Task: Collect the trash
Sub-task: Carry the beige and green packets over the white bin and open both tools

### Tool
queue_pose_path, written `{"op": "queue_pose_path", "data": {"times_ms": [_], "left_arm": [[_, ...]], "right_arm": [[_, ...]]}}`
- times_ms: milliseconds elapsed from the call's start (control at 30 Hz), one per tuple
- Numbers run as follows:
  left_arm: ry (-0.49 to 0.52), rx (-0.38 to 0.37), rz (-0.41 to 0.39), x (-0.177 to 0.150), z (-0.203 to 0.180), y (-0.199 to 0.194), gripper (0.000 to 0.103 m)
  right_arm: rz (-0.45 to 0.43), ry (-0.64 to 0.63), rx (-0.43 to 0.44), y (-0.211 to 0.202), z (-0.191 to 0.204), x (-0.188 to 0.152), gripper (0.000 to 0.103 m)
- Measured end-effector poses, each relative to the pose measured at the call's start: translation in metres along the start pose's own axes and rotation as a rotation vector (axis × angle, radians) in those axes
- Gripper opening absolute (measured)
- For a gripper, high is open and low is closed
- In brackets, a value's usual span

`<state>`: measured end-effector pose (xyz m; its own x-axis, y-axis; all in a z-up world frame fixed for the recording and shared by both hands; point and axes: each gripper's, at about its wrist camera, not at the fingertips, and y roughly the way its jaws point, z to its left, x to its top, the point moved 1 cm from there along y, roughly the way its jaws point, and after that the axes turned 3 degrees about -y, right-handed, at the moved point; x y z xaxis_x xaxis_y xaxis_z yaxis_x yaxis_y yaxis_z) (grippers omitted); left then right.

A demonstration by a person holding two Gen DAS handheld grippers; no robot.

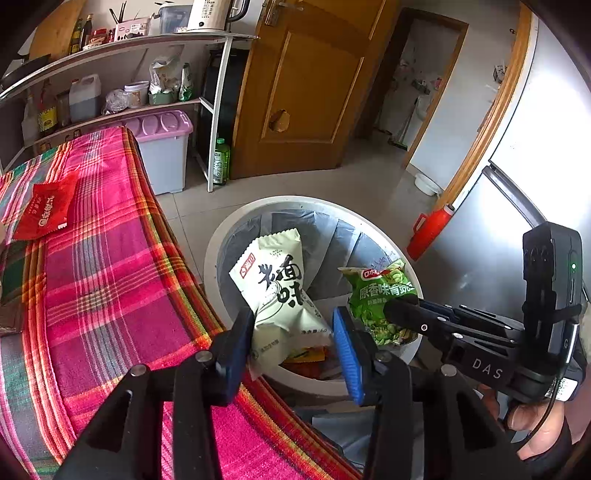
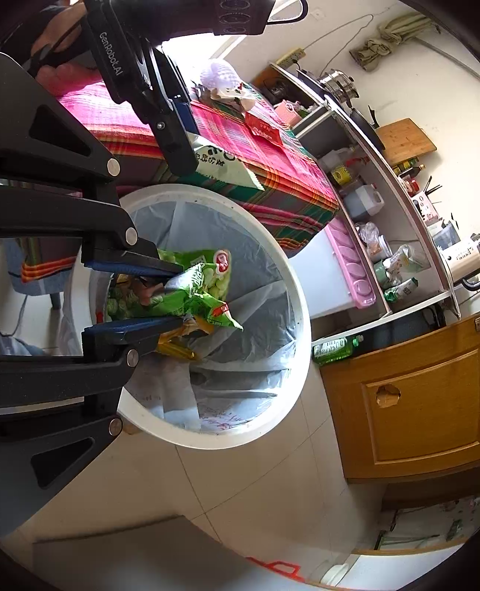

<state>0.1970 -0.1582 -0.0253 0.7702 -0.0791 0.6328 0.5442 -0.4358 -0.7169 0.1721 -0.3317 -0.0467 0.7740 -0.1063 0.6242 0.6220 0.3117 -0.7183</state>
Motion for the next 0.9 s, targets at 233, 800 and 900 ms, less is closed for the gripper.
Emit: {"op": "queue_pose_path", "data": {"times_ms": [233, 800, 900], "left_arm": [[-0.020, 0.010, 0.025, 0.000, -0.001, 0.007, 0.052], [-0.041, 0.025, -0.112, -0.003, 0.009, -0.048, 0.052], [-0.046, 0.035, -0.143, -0.006, 0.013, -0.063, 0.052]], "right_arm": [[0.001, 0.011, -0.022, 0.000, -0.004, -0.002, 0.025], [-0.085, -0.087, -0.012, -0.037, 0.034, 0.004, 0.027], [-0.099, -0.113, 0.000, -0.044, 0.047, 0.004, 0.027]]}}
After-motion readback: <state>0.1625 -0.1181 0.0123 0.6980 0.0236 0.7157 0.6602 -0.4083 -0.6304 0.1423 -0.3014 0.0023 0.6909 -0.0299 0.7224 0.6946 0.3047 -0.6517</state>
